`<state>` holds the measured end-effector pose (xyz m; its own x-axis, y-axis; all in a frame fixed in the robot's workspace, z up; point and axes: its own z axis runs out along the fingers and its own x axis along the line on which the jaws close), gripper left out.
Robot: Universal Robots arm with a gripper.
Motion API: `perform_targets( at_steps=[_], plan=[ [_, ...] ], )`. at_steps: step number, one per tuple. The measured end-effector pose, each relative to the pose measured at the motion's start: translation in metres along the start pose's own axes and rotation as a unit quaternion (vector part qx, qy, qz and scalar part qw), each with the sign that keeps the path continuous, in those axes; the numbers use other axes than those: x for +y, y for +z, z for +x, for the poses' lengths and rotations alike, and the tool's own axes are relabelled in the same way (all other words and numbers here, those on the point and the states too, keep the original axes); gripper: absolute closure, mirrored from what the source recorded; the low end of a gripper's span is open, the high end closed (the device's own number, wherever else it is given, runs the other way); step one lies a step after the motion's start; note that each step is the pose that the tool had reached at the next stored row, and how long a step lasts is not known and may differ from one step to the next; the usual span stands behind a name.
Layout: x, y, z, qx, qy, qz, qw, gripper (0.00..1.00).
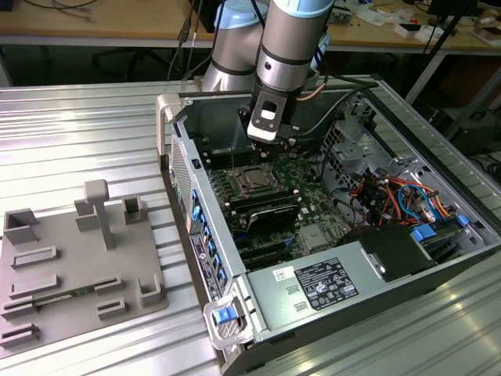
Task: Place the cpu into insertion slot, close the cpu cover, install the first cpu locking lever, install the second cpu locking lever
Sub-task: 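Install the first cpu locking lever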
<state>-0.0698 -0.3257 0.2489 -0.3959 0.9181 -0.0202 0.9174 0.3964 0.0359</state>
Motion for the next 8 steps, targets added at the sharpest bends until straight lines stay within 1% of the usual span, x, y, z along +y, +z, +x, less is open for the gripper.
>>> perform_targets(
  at_steps=[8],
  plan=[
    [0.0000,0.0000,0.0000,0.0000,-0.001,0.0000,1.00000,0.89]
  ],
)
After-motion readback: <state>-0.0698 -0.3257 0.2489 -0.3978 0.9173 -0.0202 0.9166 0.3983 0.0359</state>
